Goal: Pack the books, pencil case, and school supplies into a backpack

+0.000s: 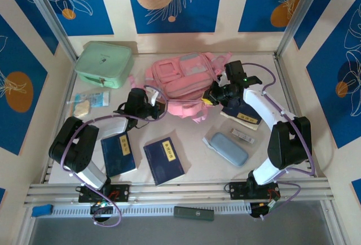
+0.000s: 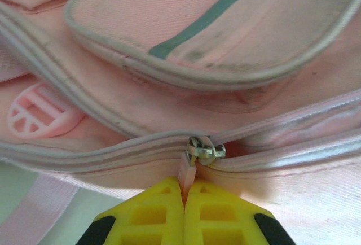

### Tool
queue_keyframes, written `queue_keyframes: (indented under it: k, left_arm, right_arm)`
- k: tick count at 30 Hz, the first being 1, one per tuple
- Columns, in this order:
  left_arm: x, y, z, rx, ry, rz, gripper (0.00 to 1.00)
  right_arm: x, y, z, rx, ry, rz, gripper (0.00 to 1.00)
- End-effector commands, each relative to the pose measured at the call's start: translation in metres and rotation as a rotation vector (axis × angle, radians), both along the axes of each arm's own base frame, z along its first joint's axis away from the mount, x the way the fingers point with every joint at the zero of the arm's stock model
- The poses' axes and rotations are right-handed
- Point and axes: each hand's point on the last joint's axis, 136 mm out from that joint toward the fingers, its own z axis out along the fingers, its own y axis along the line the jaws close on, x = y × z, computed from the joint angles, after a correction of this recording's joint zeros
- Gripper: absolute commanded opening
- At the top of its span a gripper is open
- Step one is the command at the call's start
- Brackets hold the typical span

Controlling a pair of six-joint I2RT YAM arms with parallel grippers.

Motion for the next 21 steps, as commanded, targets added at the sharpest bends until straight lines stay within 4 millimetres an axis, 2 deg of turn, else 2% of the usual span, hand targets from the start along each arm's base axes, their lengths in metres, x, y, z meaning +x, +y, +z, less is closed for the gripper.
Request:
queue_keyframes:
  k: [1, 9, 16, 21]
  left_arm:
    - [0.025, 0.034, -0.007, 0.078, 0.016, 0.183, 0.0]
    - [0.05, 0.064, -0.027, 0.1, 0.109, 0.313, 0.0]
    - [0.071, 0.089, -0.034, 0.09, 0.138, 0.413, 0.0]
    - [0.087, 0.09, -0.032, 0.058, 0.16, 0.41, 0.0]
  right_arm:
    - [-0.004, 0.007, 0.038, 0.055, -0.092, 0.072, 0.0]
    - [-0.018, 0.011, 0.039, 0.072, -0.103, 0.148, 0.0]
    - [-0.023, 0.02, 0.037, 0.118, -0.096, 0.205, 0.0]
    - [-0.03, 0.029, 0.033, 0.126, -0.102, 0.266, 0.0]
